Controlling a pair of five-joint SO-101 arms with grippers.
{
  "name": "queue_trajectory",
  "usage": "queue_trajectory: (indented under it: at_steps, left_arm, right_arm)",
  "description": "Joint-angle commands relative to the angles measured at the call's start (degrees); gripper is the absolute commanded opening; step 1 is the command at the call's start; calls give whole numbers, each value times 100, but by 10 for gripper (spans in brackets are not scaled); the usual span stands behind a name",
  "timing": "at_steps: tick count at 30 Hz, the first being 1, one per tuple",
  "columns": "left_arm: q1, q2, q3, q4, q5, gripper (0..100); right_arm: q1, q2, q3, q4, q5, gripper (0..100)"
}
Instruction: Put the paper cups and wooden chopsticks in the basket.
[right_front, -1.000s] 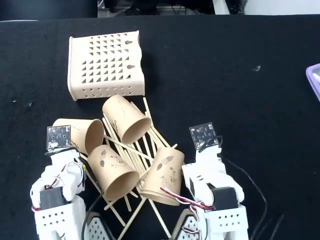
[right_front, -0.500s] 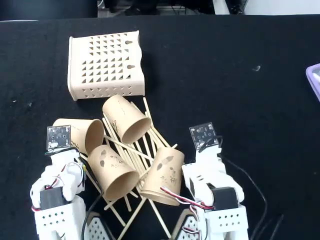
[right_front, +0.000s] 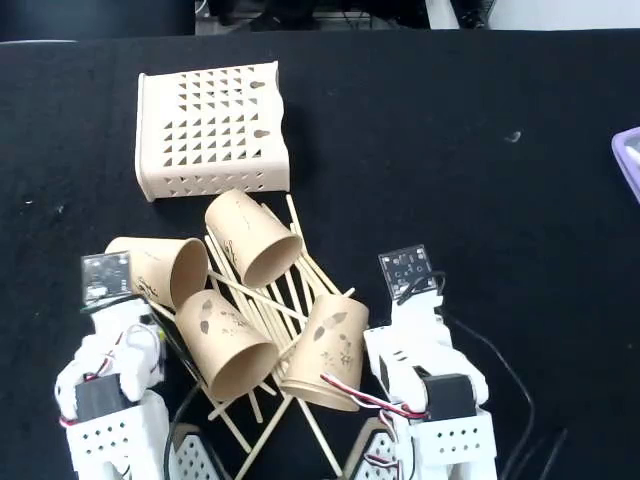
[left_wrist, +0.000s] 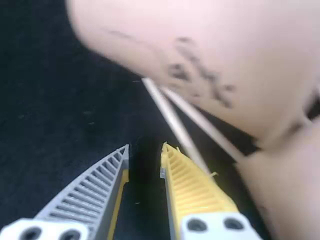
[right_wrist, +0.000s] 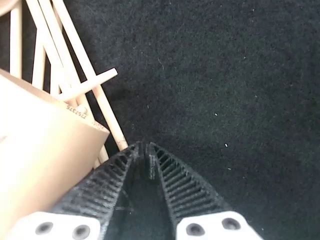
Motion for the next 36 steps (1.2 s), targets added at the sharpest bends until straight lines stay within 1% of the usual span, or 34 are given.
queue_trajectory:
  at_steps: [1, 4, 7, 10, 12, 14, 16, 18, 20, 22, 26, 30, 34, 36]
  left_arm:
    - [-716, -35, -831, -281, -70, 116]
    - [-1464, -35, -1385, -782, -70, 116]
    - [-2053, -35, -1789, -1591, -70, 116]
    - [-2220, -35, -1877, -2514, -18, 116]
    - [-2088, -26, -1868, -2945, -18, 116]
    - [-1859, -26, -1868, -3086, -44, 116]
    - [-1587, -9, -1982, -3086, -44, 117]
    - [-1349, 26, -2149, -3077, -26, 117]
    - [-1156, 26, -2413, -2910, -18, 117]
    - [-919, 35, -2905, -2523, -18, 127]
    - [-497, 422, -4057, -1978, -9, 220]
    - [-233, 1846, -5042, -1987, -9, 227]
    - [4, 4105, -5982, -1987, -9, 227]
    - [163, 5354, -6527, -1952, -9, 227]
  right_arm:
    - [105, -488, -22, -387, 220, 25]
    - [97, -488, -31, -985, 1002, 26]
    - [105, -488, -31, -1881, 1811, 26]
    - [105, -488, -75, -2673, 2418, 26]
    - [105, -488, -277, -3033, 2523, 26]
    - [105, -488, -699, -3174, 2391, 26]
    - [105, -453, -1341, -3068, 2092, 26]
    - [105, -426, -2141, -2716, 1741, 27]
    - [88, -426, -3055, -2286, 1556, 39]
    - [70, -382, -3934, -1978, 1486, 86]
    - [70, 303, -5341, -1758, 1240, 179]
    - [62, 1727, -6396, -1530, 993, 164]
    - [53, 3363, -7160, -1257, 360, 159]
    - [-97, 4136, -7319, -1240, 132, 159]
